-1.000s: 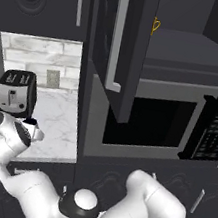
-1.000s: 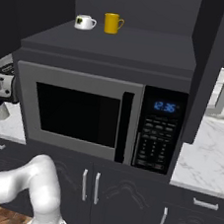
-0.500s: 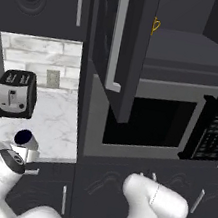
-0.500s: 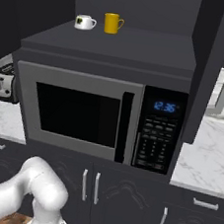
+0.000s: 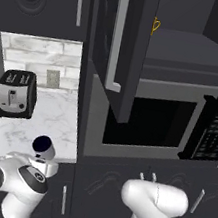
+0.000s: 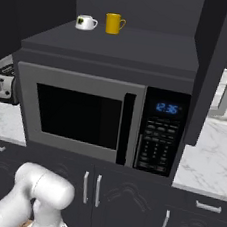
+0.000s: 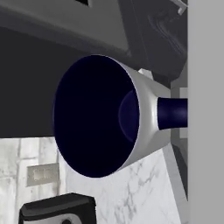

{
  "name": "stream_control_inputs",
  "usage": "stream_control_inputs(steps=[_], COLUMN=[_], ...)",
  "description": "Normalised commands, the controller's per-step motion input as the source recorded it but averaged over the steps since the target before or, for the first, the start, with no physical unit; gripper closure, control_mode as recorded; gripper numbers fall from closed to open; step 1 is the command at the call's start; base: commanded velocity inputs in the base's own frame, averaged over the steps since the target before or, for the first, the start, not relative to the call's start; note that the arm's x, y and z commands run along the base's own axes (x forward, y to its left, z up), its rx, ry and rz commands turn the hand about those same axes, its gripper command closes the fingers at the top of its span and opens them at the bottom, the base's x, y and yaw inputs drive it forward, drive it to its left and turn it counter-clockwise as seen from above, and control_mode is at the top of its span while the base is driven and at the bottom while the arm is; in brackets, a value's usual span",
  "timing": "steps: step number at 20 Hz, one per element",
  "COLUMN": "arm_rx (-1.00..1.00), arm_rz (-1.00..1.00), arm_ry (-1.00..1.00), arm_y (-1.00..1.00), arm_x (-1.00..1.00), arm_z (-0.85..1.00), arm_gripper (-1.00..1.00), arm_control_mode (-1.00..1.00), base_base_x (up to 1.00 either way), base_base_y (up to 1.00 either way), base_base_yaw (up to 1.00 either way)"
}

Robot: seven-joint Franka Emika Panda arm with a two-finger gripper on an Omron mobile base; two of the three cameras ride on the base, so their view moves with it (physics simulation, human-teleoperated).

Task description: Pick the mug on the counter and place it in the cabinet with the handle facing the right, like the mugs already inside.

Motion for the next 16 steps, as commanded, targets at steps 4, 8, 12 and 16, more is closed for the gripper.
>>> stream_control_inputs(steps=[4, 8, 12, 16], arm_rx=[0.04, 0.06, 0.06, 0.05], arm_rz=[0.0, 0.0, 0.0, 0.0], arm_ry=[-0.08, -0.09, -0.06, -0.02], arm_y=[-0.77, -0.86, -0.89, -0.89], arm_x=[-0.36, -0.32, -0.12, 0.0], arm_z=[0.16, 0.25, 0.23, 0.22], arm_gripper=[1.0, 1.0, 1.0, 1.0], arm_control_mode=[-1.0, -1.0, -1.0, -1.0], base_base_x=[0.0, 0.0, 0.0, 0.0], base_base_y=[0.0, 0.0, 0.0, 0.0], base_base_yaw=[0.0, 0.0, 0.0, 0.0])
